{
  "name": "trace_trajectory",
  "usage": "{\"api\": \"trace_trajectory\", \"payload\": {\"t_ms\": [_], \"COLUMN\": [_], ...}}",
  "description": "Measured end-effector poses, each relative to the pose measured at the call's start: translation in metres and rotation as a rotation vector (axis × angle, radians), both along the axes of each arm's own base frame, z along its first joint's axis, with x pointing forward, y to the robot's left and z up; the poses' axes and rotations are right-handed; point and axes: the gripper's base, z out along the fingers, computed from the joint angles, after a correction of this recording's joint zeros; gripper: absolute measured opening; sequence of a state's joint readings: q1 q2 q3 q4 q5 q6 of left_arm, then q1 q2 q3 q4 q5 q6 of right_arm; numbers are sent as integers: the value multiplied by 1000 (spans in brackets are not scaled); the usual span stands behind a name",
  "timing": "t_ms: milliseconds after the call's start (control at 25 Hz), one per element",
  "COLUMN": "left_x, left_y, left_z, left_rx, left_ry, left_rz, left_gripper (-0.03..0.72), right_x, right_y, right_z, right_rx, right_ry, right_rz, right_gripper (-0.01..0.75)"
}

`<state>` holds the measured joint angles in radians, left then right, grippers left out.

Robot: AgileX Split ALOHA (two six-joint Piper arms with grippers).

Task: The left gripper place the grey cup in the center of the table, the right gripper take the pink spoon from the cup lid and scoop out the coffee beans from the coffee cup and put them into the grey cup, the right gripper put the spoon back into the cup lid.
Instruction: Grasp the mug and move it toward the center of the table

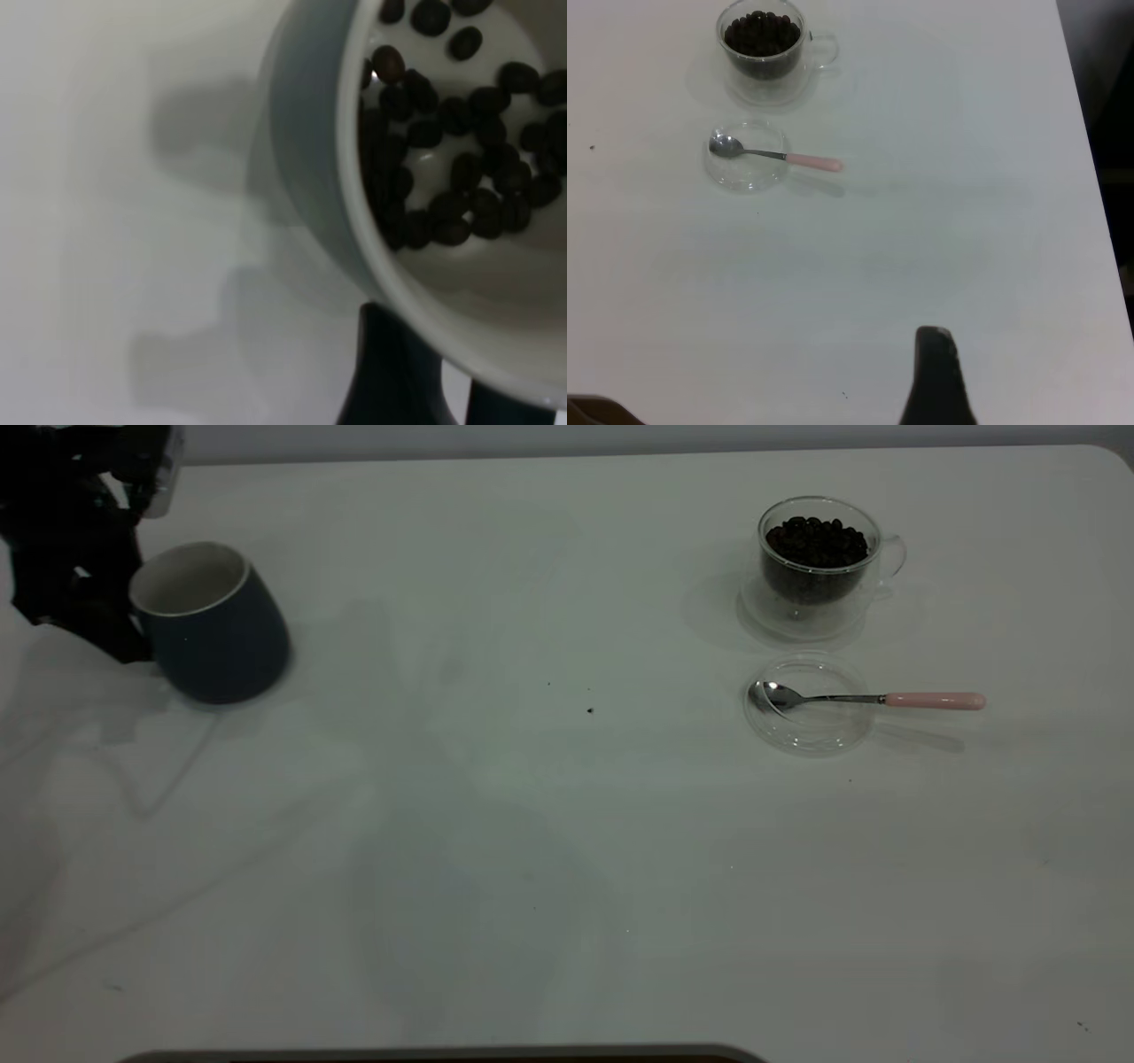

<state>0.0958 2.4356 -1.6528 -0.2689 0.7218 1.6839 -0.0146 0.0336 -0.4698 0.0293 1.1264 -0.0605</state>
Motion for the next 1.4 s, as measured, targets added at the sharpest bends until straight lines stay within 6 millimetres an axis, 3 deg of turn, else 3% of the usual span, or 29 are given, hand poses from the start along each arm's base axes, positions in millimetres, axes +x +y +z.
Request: {"api": "trace_trajectory", "payload": {"t_ms": [480,920,1160,1400], "left_x": [5,-12,-13,-14], "left_y": [-96,-168,-183,-177], "left_z": [-1,-25,-25,-22], "left_rx": [-14,-21,-61,-39], "left_ry": [-86,-66,-87,-60], "left_rz": [-110,-152,-128,-128], "left_gripper": [571,571,571,571], "right_x": [0,0,0,0], "right_y": [0,0,0,0], "right_z": [0,0,0,0], "right_rx": [-1,0,-1,-1], "right_ry": [0,0,0,0], "right_rz": [1,0,0,0], "right_gripper": [591,591,591,591]}}
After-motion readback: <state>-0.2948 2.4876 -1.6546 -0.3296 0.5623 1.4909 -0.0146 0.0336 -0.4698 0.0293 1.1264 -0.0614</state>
